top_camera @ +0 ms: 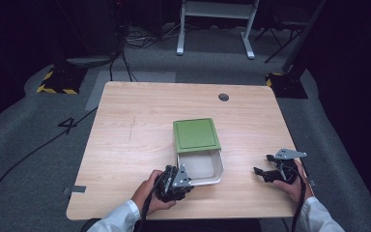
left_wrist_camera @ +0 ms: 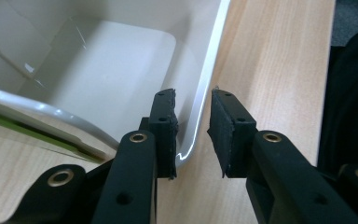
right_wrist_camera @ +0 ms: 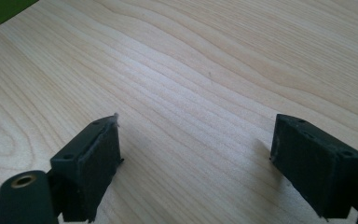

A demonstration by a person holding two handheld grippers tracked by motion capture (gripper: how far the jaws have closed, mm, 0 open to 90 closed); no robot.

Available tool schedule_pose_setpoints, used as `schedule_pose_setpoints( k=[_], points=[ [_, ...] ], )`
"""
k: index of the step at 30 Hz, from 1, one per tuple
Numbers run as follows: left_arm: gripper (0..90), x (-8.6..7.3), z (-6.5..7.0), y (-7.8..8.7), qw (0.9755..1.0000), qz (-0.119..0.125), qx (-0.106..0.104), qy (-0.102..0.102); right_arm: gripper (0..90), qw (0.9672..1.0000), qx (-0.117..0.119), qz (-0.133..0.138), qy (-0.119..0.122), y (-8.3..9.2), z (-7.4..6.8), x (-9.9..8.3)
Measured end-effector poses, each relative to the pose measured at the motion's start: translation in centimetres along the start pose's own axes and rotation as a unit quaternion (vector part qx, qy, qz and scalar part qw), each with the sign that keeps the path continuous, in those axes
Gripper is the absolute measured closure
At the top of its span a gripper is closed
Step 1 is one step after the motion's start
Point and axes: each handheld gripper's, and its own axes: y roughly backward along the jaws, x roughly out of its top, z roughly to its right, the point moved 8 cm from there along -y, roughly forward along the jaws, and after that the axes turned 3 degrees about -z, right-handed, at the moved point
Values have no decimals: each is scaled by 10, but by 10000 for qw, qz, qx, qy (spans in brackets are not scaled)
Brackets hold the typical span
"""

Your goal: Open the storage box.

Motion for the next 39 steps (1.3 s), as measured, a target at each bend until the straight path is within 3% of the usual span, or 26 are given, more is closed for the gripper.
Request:
schedule_pose_setpoints(
  k=[15,26,39],
  points=[
    [699,-6,23,5,10000,2,-87,22,158,10000,-4,1,9,0,0,0],
    [682,-8,34,8,9999,-15,-147,59,158,10000,-5,3,15,0,0,0],
    [641,-9,41,11,9997,-58,-218,-36,158,10000,-6,2,14,0,0,0]
  ],
)
